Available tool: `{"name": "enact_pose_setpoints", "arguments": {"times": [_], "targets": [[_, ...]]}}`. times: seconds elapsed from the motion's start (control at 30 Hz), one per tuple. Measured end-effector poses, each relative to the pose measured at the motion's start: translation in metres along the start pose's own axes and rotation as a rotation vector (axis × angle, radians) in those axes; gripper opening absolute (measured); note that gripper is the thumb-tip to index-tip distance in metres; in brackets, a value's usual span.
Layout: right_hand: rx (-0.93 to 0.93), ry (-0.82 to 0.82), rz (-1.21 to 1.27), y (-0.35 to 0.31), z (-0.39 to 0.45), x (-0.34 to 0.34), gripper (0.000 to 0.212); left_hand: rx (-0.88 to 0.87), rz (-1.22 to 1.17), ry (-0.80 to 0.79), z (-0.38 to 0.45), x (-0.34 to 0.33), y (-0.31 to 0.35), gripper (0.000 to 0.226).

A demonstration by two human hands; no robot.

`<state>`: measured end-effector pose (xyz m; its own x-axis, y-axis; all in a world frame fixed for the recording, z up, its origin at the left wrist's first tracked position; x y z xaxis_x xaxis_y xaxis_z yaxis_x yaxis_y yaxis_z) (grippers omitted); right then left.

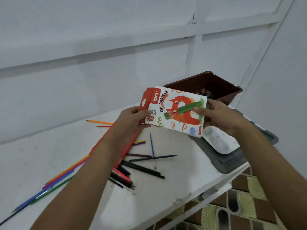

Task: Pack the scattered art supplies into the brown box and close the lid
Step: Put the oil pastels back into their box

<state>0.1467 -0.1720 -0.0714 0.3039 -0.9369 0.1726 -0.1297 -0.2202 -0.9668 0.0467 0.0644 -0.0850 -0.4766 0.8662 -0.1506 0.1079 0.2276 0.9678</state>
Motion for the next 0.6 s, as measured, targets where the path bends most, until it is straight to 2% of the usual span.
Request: {"name": "enact_pose_setpoints", "arguments": {"times": [0.13,0.2,0.33,0.5,0.53,0.6], "targets": [[0.080,0.148,0.011,-0.019,0.056,0.056,0.044,-0.014,0.139,0.026,0.041,-0.052,0.020,0.028],[0.110,0.155,-0.022,-0.030,0.086,0.080,0.043,0.005,0.212,0.032,0.061,-0.083,0.020,0.024],[0.147,0.025,-0.211,-0.039,0.138,0.113,0.047,0.049,0.267,0.134,0.102,-0.137,0.011,0.033],[0.191,-0.123,-0.416,-0.032,0.181,0.134,0.051,-0.002,0.452,0.244,0.137,-0.175,-0.002,0.031],[0.199,-0.146,-0.440,-0.030,0.190,0.137,0.053,-0.010,0.493,0.245,0.140,-0.180,-0.005,0.036],[0.218,-0.193,-0.504,-0.023,0.206,0.140,0.058,-0.023,0.571,0.244,0.147,-0.186,-0.009,0.058]]}}
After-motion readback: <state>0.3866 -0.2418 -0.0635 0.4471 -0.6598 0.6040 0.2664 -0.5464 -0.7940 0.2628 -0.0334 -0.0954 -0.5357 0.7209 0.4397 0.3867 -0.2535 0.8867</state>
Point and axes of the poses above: each hand's wrist, its own z-axis towards the middle knuckle, its own x-axis out of the back of the hand, y = z × x, the point moved 5 cm from there along z, towards the middle knuckle, and after that the axes turned 13 degrees about y, right-handed, at the moved point
